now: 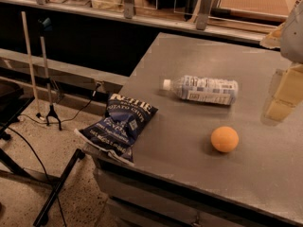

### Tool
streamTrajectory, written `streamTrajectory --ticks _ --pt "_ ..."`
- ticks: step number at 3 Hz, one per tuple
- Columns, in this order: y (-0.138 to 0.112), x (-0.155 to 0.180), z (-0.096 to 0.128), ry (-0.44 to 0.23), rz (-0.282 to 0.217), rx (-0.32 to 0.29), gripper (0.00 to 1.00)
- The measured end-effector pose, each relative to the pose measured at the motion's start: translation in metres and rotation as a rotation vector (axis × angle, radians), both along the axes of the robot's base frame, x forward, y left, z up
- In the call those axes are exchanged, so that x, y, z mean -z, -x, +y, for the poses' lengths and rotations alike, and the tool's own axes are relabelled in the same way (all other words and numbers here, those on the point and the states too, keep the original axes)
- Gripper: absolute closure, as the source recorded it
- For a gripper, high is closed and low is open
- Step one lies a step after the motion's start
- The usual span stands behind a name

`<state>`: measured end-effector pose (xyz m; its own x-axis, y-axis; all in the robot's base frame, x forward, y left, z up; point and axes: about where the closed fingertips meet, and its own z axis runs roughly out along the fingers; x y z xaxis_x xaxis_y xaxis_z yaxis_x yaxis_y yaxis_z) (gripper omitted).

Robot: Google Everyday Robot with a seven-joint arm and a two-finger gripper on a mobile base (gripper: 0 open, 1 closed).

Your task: Pick orange

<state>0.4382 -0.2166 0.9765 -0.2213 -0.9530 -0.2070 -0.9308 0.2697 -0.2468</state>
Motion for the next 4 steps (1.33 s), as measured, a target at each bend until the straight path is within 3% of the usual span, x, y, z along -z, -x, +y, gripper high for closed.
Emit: streamTrajectory --ticks 3,4 --pt "0.012 0.016 0.009 -0.027 0.013 -0.035 0.0" --pt "0.024 0.047 0.029 -0.062 0.052 -0.101 0.0"
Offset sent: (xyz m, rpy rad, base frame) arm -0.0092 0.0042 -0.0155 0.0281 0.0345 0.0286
